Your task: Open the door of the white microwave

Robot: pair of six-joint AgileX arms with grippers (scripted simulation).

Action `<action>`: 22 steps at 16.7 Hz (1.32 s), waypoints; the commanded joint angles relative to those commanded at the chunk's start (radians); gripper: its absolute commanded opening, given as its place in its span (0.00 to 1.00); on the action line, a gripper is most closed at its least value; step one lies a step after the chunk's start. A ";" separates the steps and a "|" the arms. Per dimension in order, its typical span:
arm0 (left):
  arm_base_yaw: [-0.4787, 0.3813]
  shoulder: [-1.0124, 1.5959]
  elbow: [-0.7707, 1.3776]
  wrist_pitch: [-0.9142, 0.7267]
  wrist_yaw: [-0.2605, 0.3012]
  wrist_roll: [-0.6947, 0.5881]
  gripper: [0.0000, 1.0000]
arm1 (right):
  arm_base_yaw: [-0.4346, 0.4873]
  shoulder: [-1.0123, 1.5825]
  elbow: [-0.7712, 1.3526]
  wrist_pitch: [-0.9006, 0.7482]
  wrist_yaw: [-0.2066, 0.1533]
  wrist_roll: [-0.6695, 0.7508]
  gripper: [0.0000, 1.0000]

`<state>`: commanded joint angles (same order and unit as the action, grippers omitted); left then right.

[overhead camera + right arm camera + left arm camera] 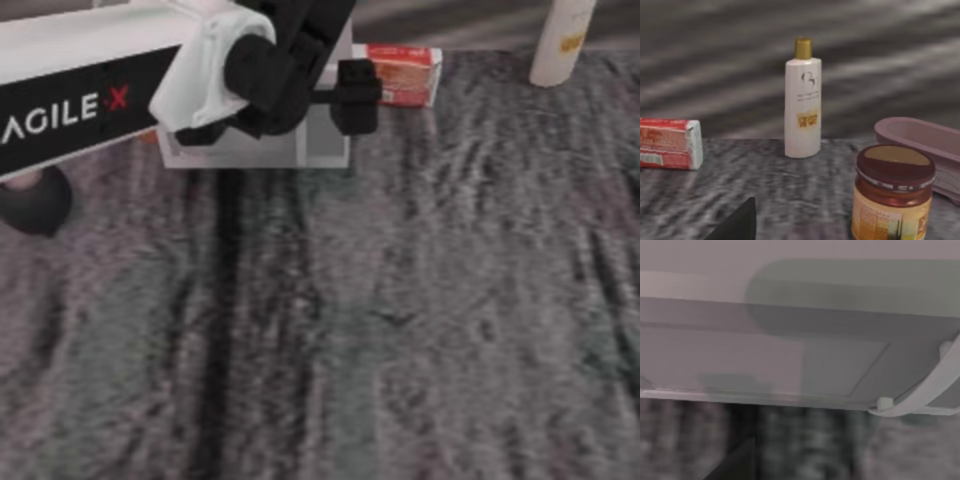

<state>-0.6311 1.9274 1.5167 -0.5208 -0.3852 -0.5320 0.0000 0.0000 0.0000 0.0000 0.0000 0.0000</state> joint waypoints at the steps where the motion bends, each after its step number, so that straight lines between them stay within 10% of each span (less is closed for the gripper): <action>1: -0.008 0.023 0.018 -0.009 -0.005 -0.006 1.00 | 0.000 0.000 0.000 0.000 0.000 0.000 1.00; 19: 0.054 0.259 0.114 0.142 0.034 0.050 1.00 | 0.000 0.000 0.000 0.000 0.000 0.000 1.00; 22: 0.054 0.259 0.114 0.142 0.034 0.050 0.77 | 0.000 0.000 0.000 0.000 0.000 0.000 1.00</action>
<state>-0.5776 2.1868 1.6303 -0.3791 -0.3516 -0.4815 0.0000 0.0000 0.0000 0.0000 0.0000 0.0000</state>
